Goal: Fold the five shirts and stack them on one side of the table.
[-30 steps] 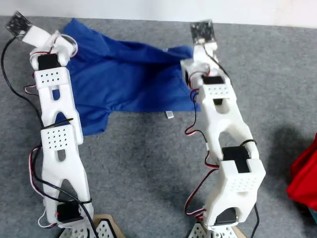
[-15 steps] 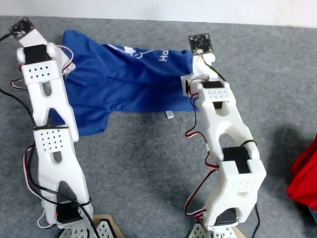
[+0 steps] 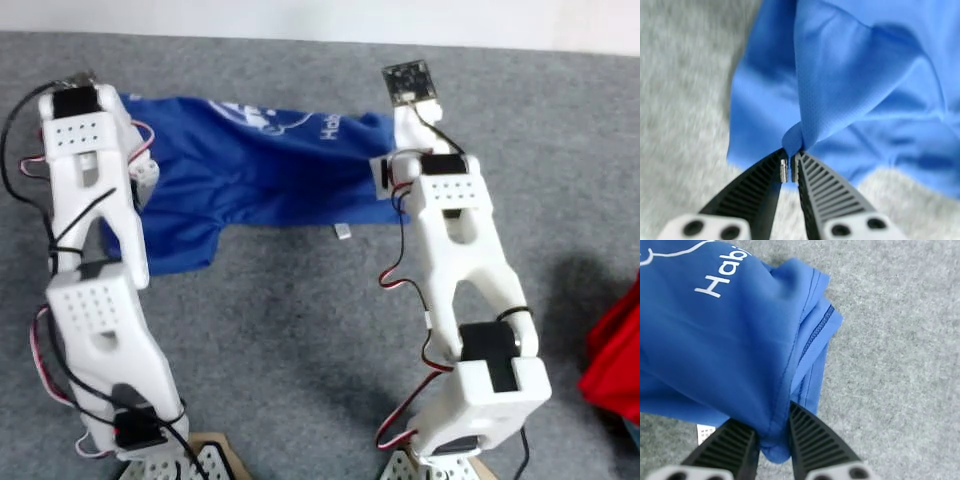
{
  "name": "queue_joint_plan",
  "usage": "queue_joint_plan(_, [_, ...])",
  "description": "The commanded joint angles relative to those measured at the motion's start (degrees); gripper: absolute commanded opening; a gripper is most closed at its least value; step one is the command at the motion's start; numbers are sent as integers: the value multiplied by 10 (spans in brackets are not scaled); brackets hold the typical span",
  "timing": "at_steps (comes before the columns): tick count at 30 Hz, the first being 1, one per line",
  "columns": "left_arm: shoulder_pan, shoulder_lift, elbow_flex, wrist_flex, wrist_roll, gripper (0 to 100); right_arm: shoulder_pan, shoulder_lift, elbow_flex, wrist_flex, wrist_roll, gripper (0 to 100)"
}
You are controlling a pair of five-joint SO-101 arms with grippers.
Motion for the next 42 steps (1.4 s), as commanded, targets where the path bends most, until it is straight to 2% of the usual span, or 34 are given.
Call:
queue_joint_plan(1, [8,-111,111,-4,-7,5,-4,-33,5,5,7,6])
queue_joint_plan(11, [-42,-131,338,-151,-14,6,0,-33,61,-16,11,6])
queue_joint_plan(15, [-52,-132,408,-243,-26,8,0,-33,65,-16,11,6])
queue_joint_plan(18, [-70,-132,416,-280,8,88,-3,-36,65,-16,11,16])
queue_joint_plan(21, [-78,-138,415,-279,55,287,-5,-37,65,-15,11,104])
queue_joint_plan(23, [-73,-151,417,-264,58,417,-12,-36,65,-15,11,157])
queue_joint_plan(27, [-74,-192,403,-208,58,580,-14,-37,65,-14,9,176])
queue_joint_plan(29, [-76,-225,395,-174,58,613,-14,-37,65,-14,8,176])
queue_joint_plan(34, [-78,-326,408,-94,56,620,-14,-36,65,-13,8,176])
queue_joint_plan(42, [-127,-464,480,-88,56,620,-12,-35,65,-13,8,176])
